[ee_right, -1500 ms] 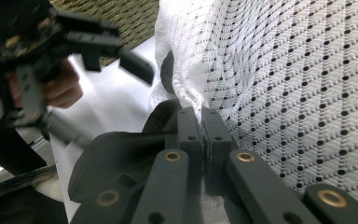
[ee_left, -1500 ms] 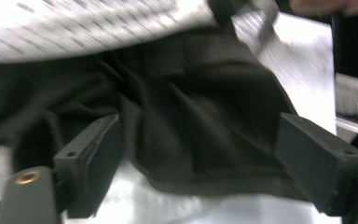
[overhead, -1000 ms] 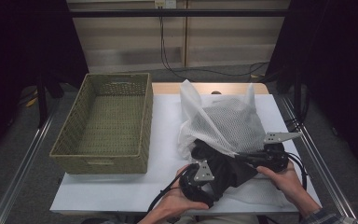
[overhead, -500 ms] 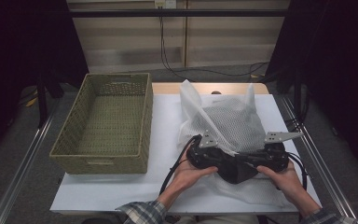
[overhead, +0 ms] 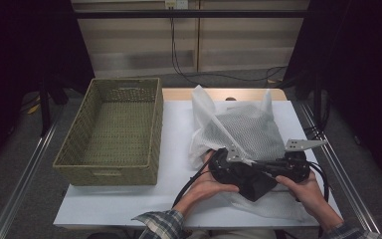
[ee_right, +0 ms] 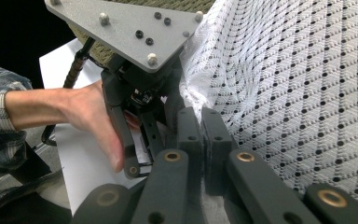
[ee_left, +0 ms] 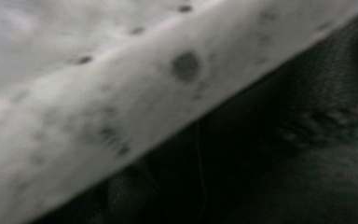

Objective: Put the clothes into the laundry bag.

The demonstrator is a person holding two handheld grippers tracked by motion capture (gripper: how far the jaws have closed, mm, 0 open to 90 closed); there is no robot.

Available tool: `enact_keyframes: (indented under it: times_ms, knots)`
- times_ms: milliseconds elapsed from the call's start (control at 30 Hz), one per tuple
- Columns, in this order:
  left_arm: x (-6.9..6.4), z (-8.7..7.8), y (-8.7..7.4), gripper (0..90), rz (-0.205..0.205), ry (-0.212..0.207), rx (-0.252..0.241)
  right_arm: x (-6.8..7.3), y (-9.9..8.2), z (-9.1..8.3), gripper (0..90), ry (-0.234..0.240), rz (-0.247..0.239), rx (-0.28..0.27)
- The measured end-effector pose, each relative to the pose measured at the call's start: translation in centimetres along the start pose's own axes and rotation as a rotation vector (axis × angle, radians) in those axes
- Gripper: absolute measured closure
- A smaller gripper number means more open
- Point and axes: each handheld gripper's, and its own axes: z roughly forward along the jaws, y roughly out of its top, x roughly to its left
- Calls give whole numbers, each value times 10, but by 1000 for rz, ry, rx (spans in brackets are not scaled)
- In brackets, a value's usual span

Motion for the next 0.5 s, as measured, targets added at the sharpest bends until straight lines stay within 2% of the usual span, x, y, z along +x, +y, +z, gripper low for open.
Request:
enact_keyframes:
  times_ms: [33, 67, 100, 133, 167, 200, 267, 300, 400, 433, 467, 500]
  knots:
    - [0, 1, 1, 72, 6, 15, 9, 0, 0, 0, 885, 0, -2, 1]
    - [0, 0, 3, 132, 23, 54, 39, 0, 0, 0, 885, 1, -2, 3]
    - [1, 0, 4, 196, 20, 68, 30, 0, 0, 1, 885, 2, -2, 5]
    - [3, -3, 5, 290, 20, 103, 42, 0, 0, 1, 885, 3, -4, 7]
    - [5, -3, 5, 421, 4, 127, 26, 1, 0, 2, 885, 6, -4, 9]
    - [9, -5, 7, 542, -19, 135, 33, 2, 0, 2, 885, 8, -4, 12]
    - [14, -9, 15, 755, -45, 110, 48, 4, 1, 3, 886, 10, -9, 11]
    - [15, -9, 19, 775, -42, 99, 36, 4, 2, 3, 885, 11, -10, 8]
    - [9, -13, 36, 798, -45, 27, -7, 4, 6, 1, 885, 16, -11, -9]
    - [5, -12, 41, 798, -55, 0, -54, 4, 8, 0, 885, 15, -11, -17]
    - [3, -13, 46, 798, -44, -13, -51, 3, 9, -1, 885, 16, -7, -31]
    - [1, -11, 50, 799, -38, -16, -69, 3, 10, -2, 886, 20, 0, -42]
